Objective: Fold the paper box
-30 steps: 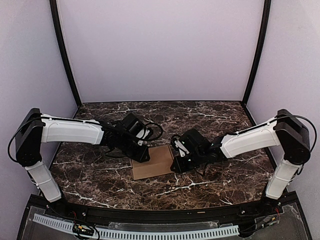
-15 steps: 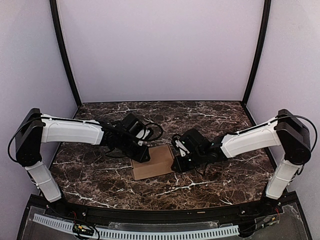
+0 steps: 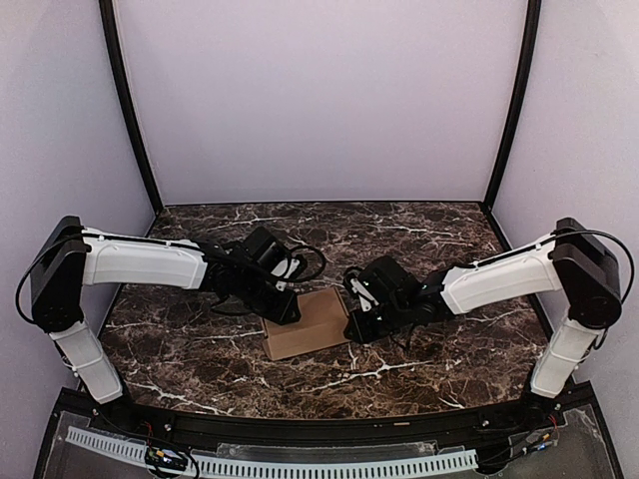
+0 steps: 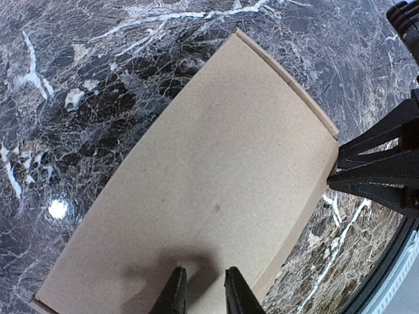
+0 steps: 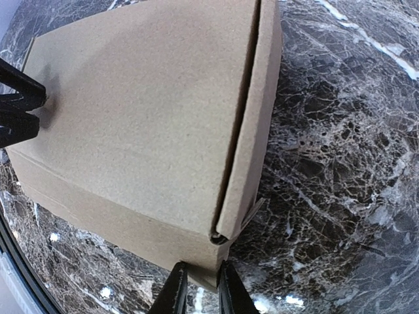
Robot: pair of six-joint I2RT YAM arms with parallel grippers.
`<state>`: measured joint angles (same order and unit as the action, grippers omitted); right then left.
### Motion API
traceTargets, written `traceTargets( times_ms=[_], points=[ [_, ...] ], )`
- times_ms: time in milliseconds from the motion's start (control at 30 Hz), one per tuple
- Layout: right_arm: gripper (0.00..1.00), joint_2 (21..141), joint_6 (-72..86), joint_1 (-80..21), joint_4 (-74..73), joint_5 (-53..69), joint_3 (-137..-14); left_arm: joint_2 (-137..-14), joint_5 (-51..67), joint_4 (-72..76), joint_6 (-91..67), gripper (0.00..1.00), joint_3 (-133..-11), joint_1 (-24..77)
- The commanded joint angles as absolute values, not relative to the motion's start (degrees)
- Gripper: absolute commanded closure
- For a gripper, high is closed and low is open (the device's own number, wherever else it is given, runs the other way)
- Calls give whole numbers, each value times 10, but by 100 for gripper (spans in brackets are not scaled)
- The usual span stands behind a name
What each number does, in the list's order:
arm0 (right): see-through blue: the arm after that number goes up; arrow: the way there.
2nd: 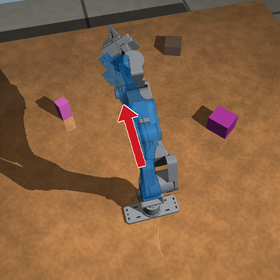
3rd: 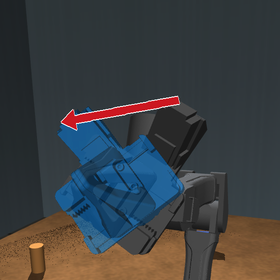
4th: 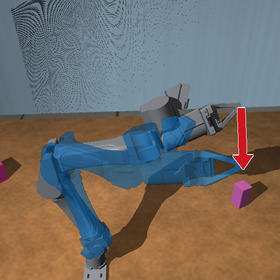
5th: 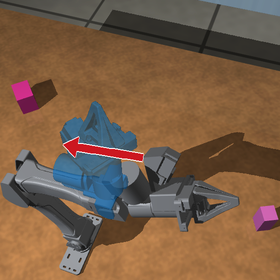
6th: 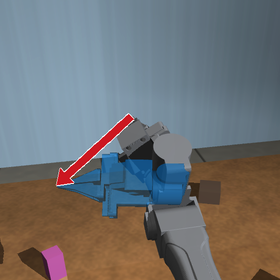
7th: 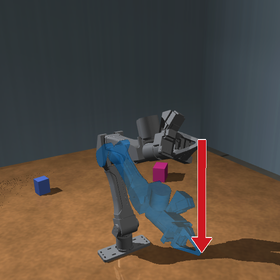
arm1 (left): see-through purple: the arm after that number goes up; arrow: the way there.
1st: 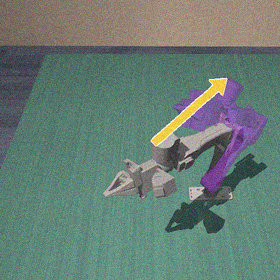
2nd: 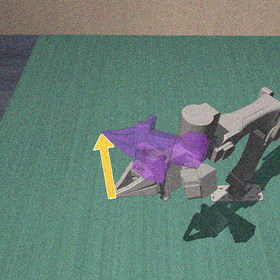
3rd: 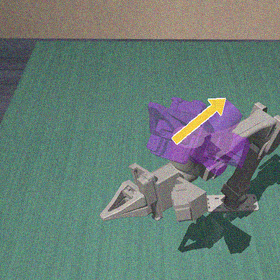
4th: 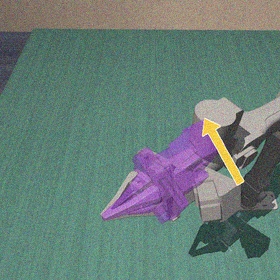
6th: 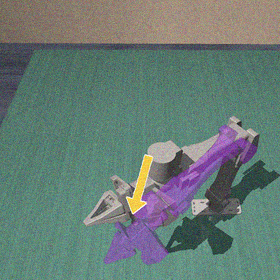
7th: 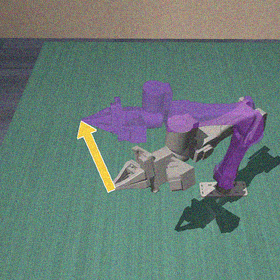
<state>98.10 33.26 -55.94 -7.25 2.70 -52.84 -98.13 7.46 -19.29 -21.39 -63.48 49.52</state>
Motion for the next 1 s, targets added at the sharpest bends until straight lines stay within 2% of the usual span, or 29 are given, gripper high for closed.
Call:
traceTargets(
  times_ms=[0,333,600,833,967],
  points=[
    [84,1002,327,-558,-64,13,-545,-974,90,-219,-209,79,-615,499],
    [84,1019,318,-554,-54,10,-550,-972,95,-218,-208,79,-615,500],
    [83,983,319,-555,-62,13,-541,-968,87,-220,-206,79,-615,501],
    [67,927,321,-558,-94,2,-522,-957,72,-235,-203,78,-617,501],
    [60,893,313,-559,-111,-25,-509,-939,58,-253,-201,71,-623,501]
  ],
)
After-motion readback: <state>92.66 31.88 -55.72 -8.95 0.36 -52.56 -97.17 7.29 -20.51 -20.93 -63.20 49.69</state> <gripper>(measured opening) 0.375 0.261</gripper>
